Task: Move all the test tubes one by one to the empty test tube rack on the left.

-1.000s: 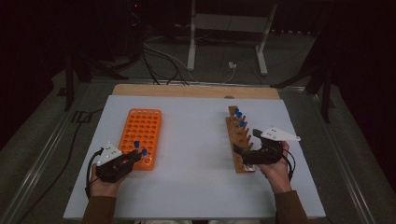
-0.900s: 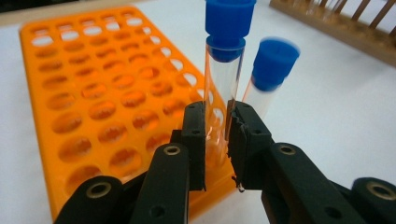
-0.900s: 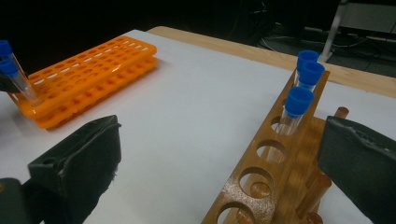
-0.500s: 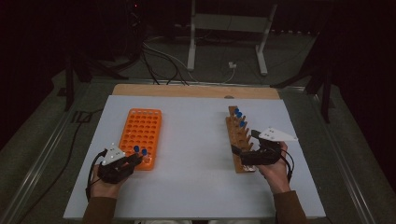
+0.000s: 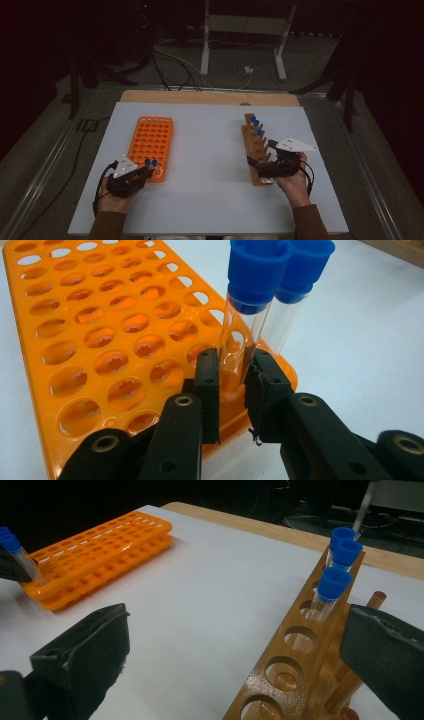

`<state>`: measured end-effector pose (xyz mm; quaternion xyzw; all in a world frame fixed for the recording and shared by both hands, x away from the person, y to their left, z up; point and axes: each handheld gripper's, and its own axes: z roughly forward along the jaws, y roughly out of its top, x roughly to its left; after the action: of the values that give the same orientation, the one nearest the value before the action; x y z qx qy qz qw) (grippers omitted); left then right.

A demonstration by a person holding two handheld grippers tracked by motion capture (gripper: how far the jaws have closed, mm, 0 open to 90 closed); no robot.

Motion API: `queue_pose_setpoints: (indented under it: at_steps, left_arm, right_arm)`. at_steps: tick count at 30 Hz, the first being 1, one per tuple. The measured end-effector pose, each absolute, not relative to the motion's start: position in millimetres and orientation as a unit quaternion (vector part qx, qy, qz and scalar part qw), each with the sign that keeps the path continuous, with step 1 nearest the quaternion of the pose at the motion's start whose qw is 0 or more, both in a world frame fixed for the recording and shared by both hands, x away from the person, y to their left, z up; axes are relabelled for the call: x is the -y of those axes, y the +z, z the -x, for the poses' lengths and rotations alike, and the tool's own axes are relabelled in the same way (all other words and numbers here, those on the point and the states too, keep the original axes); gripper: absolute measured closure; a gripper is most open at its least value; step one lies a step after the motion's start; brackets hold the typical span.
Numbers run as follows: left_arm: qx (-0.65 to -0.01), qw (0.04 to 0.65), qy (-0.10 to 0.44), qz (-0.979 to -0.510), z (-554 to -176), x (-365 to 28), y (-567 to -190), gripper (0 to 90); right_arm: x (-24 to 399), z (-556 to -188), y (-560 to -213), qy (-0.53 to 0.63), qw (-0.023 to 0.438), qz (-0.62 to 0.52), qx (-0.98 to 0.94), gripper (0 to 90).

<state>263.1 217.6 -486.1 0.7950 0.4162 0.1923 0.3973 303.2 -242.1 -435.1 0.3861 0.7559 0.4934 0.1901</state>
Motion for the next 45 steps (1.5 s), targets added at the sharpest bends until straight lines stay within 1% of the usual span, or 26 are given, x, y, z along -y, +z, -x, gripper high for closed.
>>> queue_pose_setpoints:
  at_steps: [6,11,15,17,22,25,27,28,31,34,35,36,39,42,43,45]
  left_arm:
    - [-0.417,0.398,0.19,-0.794,-261.9,-218.5,-485.9,77.3]
    - [-0.421,0.411,0.179,-0.788,-262.1,-222.1,-485.9,75.8]
    - [-0.42,0.437,0.173,-0.776,-260.9,-226.7,-482.9,66.5]
    - [-0.416,0.461,0.167,-0.766,-259.9,-230.6,-481.2,61.5]
    - [-0.407,0.501,0.179,-0.742,-255.6,-236.8,-474.6,51.8]
    - [-0.4,0.515,0.182,-0.736,-254.0,-237.9,-471.7,49.5]
    - [-0.395,0.521,0.184,-0.734,-253.2,-238.6,-470.2,50.4]
    - [-0.395,0.523,0.187,-0.732,-252.9,-238.3,-469.4,49.2]
    - [-0.4,0.523,0.197,-0.727,-252.4,-237.5,-468.0,37.1]
    - [-0.415,0.515,0.208,-0.721,-253.3,-237.3,-468.1,22.3]
    - [-0.419,0.512,0.211,-0.72,-253.5,-237.4,-467.9,16.7]
    - [-0.421,0.511,0.214,-0.718,-253.5,-237.7,-467.7,14.5]
    - [-0.433,0.501,0.223,-0.715,-253.7,-237.5,-466.8,3.2]
    - [-0.437,0.499,0.225,-0.714,-254.0,-238.8,-467.7,1.9]
    - [-0.438,0.498,0.226,-0.714,-254.2,-239.1,-468.0,1.9]
    - [-0.44,0.498,0.226,-0.713,-254.3,-239.5,-468.3,1.9]
  right_arm:
    - [242.3,-303.8,-435.9,0.493,0.19,-0.387,-0.756,0.0]
    - [243.2,-303.7,-435.3,0.494,0.192,-0.39,-0.753,0.0]
    - [243.8,-304.6,-434.9,0.492,0.195,-0.392,-0.752,0.0]
    - [244.1,-305.8,-434.6,0.491,0.197,-0.393,-0.752,0.0]
    - [246.9,-309.5,-433.9,0.488,0.207,-0.397,-0.749,0.0]
    - [249.1,-312.2,-435.3,0.485,0.211,-0.401,-0.748,0.0]
    - [250.7,-314.6,-436.2,0.483,0.214,-0.403,-0.747,0.0]
    - [251.5,-316.0,-436.6,0.483,0.215,-0.404,-0.746,0.0]
    - [253.5,-321.2,-437.8,0.479,0.214,-0.407,-0.747,0.0]
    - [254.2,-327.4,-439.8,0.474,0.213,-0.412,-0.748,0.0]
    - [254.2,-329.4,-440.4,0.472,0.213,-0.415,-0.748,1.7]
    - [254.2,-331.7,-441.2,0.473,0.212,-0.415,-0.747,3.0]
    - [253.2,-340.0,-443.7,0.466,0.21,-0.419,-0.75,6.3]
    - [253.0,-349.9,-446.3,0.46,0.209,-0.426,-0.75,9.7]
    - [252.9,-353.0,-447.1,0.459,0.205,-0.429,-0.751,13.5]
    - [252.1,-359.0,-449.5,0.454,0.199,-0.431,-0.753,16.5]
